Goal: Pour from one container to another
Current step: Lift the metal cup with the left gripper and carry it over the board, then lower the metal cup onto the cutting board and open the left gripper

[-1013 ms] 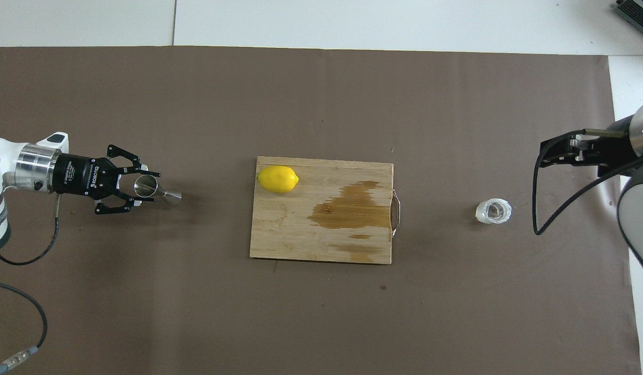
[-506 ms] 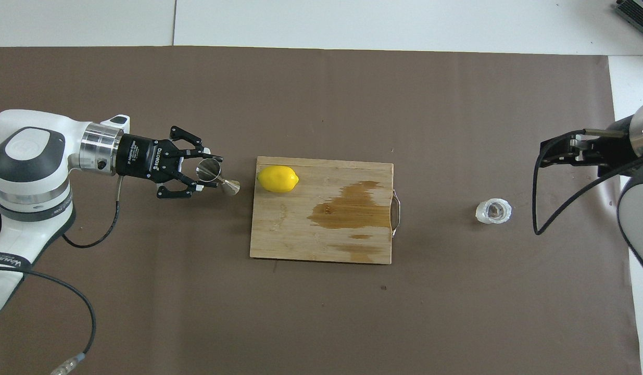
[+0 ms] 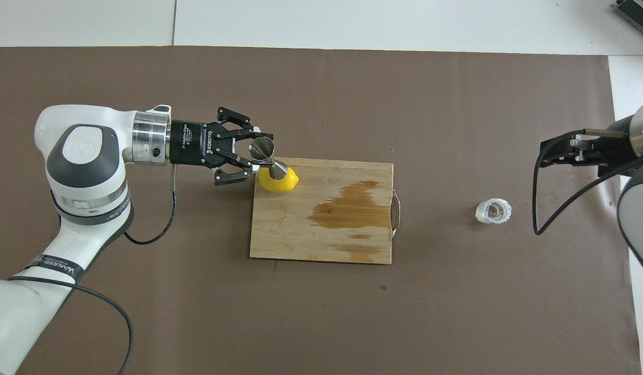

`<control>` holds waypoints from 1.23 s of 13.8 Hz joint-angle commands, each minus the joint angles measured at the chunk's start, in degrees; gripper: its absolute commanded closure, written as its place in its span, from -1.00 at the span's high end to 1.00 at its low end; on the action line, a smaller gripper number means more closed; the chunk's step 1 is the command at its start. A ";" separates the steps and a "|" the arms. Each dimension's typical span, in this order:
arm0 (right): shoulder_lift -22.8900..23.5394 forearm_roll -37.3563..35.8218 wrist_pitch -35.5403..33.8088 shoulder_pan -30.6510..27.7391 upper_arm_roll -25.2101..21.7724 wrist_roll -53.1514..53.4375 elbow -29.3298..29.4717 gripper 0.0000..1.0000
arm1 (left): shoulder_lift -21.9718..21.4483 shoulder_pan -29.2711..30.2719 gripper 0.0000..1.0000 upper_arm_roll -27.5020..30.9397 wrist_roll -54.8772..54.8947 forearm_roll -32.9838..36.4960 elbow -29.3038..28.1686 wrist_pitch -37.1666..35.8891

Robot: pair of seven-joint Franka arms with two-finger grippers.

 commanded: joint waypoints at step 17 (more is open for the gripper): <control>-0.80 0.56 -0.66 -0.66 0.25 -0.75 -0.45 1.00 | 3.37 -16.15 -1.00 -3.99 6.48 -20.34 -2.68 29.85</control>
